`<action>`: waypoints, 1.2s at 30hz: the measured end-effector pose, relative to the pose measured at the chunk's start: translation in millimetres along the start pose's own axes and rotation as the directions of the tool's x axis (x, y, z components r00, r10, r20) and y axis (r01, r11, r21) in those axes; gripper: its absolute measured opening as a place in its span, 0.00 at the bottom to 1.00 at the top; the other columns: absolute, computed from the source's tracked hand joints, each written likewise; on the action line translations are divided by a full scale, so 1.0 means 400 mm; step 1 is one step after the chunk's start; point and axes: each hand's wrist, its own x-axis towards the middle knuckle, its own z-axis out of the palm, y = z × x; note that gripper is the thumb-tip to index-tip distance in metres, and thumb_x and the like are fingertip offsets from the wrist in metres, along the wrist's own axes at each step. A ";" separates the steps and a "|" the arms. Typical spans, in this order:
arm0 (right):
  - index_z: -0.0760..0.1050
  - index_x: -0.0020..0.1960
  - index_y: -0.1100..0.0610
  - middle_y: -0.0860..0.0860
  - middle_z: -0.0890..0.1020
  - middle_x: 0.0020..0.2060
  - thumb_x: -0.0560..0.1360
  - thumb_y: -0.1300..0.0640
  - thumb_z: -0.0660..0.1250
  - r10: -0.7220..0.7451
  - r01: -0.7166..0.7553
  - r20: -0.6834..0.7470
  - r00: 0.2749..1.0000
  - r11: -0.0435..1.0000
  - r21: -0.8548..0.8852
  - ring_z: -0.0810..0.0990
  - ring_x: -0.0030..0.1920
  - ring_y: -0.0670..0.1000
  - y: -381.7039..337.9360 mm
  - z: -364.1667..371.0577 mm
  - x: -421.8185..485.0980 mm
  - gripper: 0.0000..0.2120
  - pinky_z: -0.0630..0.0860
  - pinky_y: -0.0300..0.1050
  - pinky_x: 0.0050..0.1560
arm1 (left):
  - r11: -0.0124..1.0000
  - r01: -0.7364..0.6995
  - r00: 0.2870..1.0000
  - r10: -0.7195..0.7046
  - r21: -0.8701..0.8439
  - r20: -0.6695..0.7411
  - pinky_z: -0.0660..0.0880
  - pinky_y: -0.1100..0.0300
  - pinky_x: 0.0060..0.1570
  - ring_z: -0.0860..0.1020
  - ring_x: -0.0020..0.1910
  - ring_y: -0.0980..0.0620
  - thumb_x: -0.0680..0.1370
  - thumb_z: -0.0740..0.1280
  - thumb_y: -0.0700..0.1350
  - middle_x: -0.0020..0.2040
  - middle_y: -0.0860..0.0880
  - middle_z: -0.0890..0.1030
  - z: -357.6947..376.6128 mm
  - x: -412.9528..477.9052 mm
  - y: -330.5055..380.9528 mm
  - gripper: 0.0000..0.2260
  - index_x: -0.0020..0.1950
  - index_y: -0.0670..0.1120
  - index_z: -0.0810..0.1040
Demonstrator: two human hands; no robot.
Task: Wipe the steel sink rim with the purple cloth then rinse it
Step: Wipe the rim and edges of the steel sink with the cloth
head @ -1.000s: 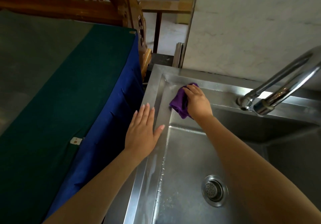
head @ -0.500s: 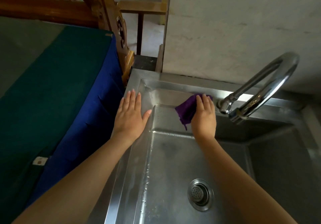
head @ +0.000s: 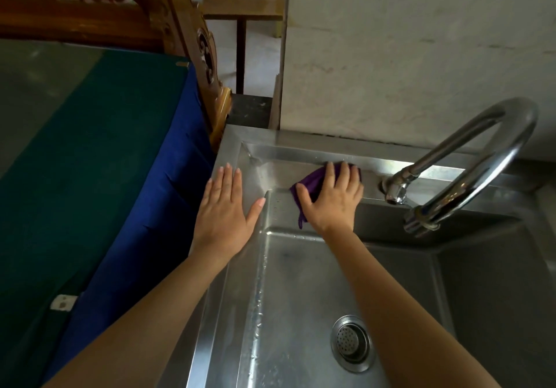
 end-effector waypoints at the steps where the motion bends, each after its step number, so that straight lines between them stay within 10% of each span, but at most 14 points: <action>1: 0.50 0.76 0.57 0.59 0.51 0.76 0.74 0.35 0.54 -0.052 0.052 0.014 0.999 0.999 -0.012 0.44 0.76 0.61 -0.012 0.004 0.000 0.39 0.41 0.60 0.73 | 1.000 -0.001 1.000 0.001 -0.003 0.000 0.42 0.53 0.75 0.43 0.76 0.49 0.76 0.36 0.65 0.77 0.42 0.46 -0.001 0.000 0.001 0.35 0.75 0.42 0.42; 13: 0.63 0.72 0.57 0.57 0.65 0.72 0.73 0.57 0.64 -0.485 0.477 0.064 0.872 0.872 0.113 0.58 0.73 0.60 -0.018 0.000 0.007 0.28 0.56 0.57 0.74 | 1.000 -0.004 1.000 0.004 -0.021 0.007 0.42 0.53 0.75 0.43 0.76 0.50 0.75 0.33 0.64 0.77 0.43 0.46 -0.008 0.000 0.005 0.35 0.75 0.43 0.41; 18: 0.62 0.71 0.62 0.62 0.64 0.70 0.74 0.63 0.59 0.022 0.080 -0.276 0.961 0.932 0.354 0.62 0.68 0.63 0.036 -0.018 0.038 0.26 0.62 0.58 0.70 | 1.000 -0.010 1.000 0.011 -0.029 0.012 0.40 0.54 0.75 0.41 0.76 0.50 0.75 0.33 0.65 0.77 0.43 0.44 -0.008 -0.002 -0.001 0.34 0.73 0.44 0.37; 22: 0.53 0.74 0.64 0.66 0.53 0.74 0.78 0.58 0.56 0.252 -0.191 -0.170 0.953 0.931 0.310 0.49 0.74 0.65 0.015 -0.014 0.079 0.27 0.50 0.58 0.74 | 0.999 -0.014 1.000 0.014 -0.034 0.008 0.40 0.54 0.74 0.41 0.76 0.49 0.75 0.35 0.65 0.77 0.43 0.43 -0.009 -0.004 0.002 0.33 0.72 0.44 0.36; 36: 0.59 0.74 0.58 0.57 0.56 0.76 0.79 0.54 0.56 -0.379 0.367 0.024 0.925 0.909 0.201 0.46 0.77 0.55 -0.155 0.039 0.018 0.25 0.42 0.47 0.75 | 0.999 -0.002 0.999 0.003 -0.034 0.032 0.40 0.54 0.75 0.40 0.76 0.50 0.71 0.30 0.67 0.77 0.44 0.42 -0.009 0.002 -0.003 0.36 0.71 0.45 0.33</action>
